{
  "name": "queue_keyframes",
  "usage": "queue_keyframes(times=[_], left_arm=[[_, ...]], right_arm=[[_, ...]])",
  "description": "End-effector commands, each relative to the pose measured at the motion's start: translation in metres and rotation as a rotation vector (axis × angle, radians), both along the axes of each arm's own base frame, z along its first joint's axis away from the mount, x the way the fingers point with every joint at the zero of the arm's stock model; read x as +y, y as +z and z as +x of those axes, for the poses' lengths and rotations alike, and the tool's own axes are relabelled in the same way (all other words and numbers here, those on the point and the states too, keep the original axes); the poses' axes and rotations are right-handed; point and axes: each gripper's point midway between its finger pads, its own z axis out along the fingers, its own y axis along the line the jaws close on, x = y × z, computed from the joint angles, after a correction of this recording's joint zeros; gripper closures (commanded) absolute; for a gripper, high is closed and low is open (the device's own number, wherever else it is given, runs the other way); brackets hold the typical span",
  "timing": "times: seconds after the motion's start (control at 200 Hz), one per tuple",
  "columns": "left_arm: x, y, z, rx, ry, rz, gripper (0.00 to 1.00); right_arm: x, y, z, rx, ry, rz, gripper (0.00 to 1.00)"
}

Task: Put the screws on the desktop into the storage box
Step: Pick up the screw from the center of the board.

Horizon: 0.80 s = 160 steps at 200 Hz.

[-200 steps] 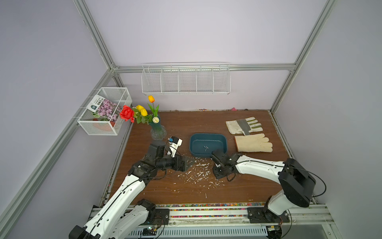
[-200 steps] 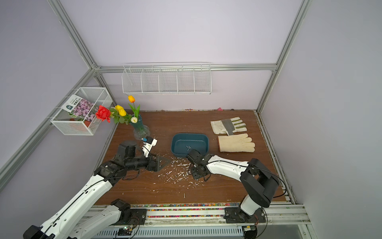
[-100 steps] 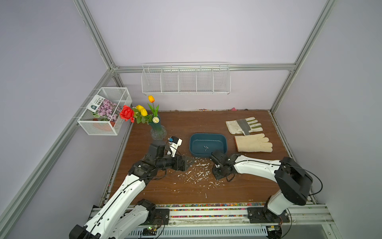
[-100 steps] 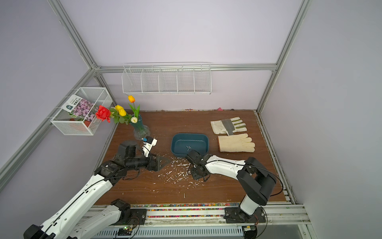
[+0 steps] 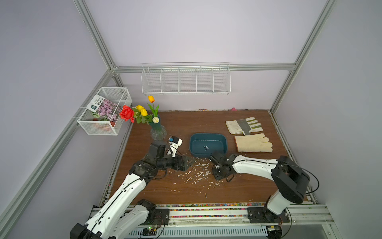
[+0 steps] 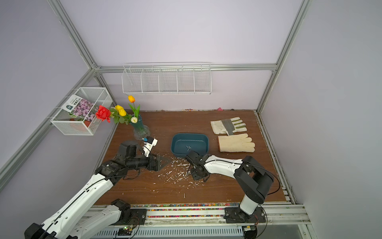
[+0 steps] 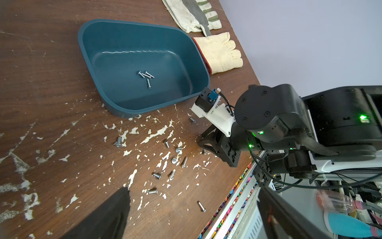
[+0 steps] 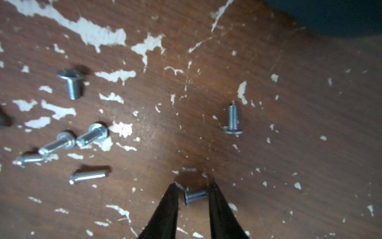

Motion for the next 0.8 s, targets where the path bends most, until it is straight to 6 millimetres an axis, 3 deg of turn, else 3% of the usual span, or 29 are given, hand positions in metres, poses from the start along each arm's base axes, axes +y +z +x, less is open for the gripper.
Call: queue_keyframes(times=[0.0,0.795], left_arm=[[0.0008,-0.0056,-0.0004,0.005,0.0,0.014,0.0],[0.0009,-0.0073,-0.0001,0.009,-0.001,0.02,0.0]], right_arm=[[-0.0032,-0.0092,-0.0053,0.021,-0.003,-0.019,0.71],[-0.0043,-0.0078,-0.0047,0.019,0.006,-0.028,0.77]])
